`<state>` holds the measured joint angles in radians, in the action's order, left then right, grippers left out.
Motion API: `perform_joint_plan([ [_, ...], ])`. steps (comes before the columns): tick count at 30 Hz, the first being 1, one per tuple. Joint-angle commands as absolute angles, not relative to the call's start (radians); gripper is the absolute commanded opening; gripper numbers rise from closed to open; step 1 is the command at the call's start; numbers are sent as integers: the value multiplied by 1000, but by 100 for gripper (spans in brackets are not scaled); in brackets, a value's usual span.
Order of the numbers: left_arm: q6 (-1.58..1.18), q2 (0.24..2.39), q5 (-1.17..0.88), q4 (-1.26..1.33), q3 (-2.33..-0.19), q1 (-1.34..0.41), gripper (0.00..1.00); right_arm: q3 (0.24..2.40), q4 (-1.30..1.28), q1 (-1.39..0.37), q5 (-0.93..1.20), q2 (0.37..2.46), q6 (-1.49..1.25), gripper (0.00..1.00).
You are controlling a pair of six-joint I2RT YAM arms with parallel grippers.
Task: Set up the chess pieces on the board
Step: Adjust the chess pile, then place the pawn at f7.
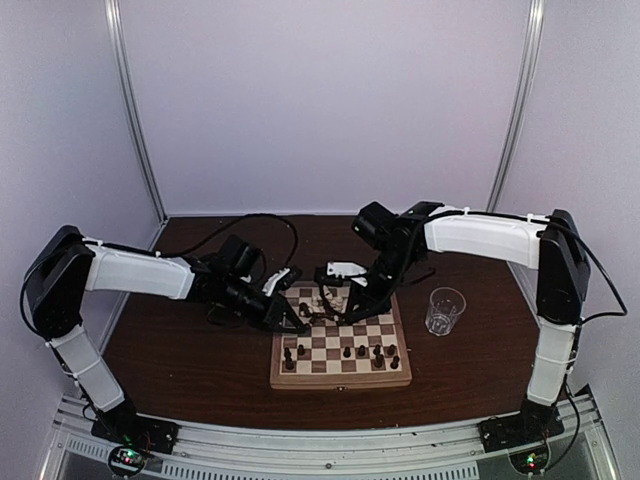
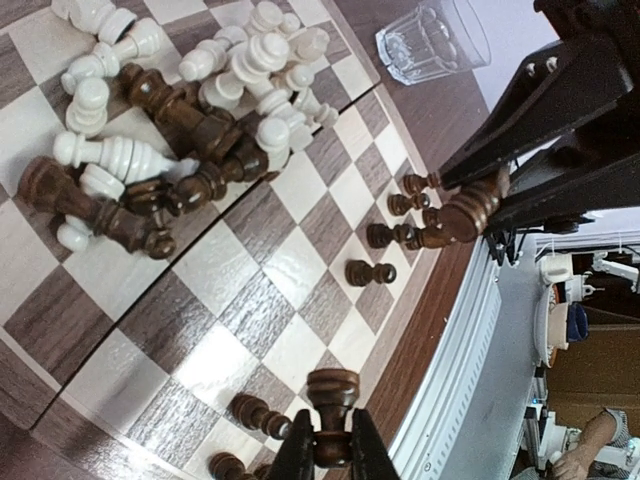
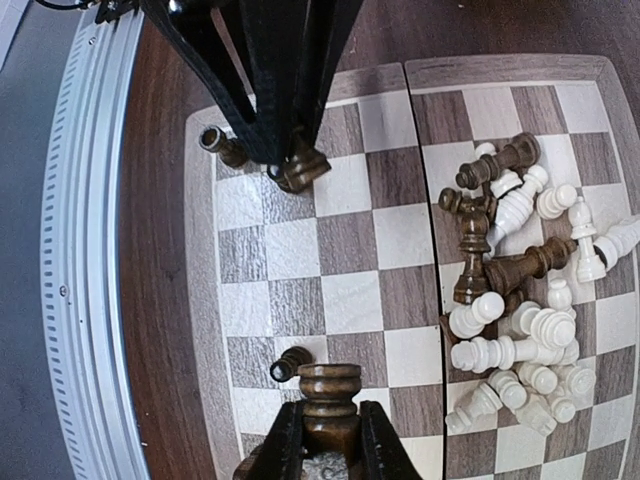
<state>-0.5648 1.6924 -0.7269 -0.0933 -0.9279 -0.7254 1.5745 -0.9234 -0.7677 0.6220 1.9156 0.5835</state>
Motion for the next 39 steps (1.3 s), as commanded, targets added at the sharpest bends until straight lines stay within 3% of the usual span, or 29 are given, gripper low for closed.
perform_joint_plan([
  [1,-438,1673,-657,-339,-1032,-719,6,1556,-934,-778,535,1885,614,3],
  [17,-208,1652,-472,-994,-1400,-827,8,1475,-973,-741,452,1748,627,3],
  [27,-102,1931,-122,-1307,-1737,-976,9,1286,-944,-581,450,1527,612,3],
  [39,-47,2230,49,-1476,-2111,-1071,8,1120,-803,-408,411,1322,577,3],
])
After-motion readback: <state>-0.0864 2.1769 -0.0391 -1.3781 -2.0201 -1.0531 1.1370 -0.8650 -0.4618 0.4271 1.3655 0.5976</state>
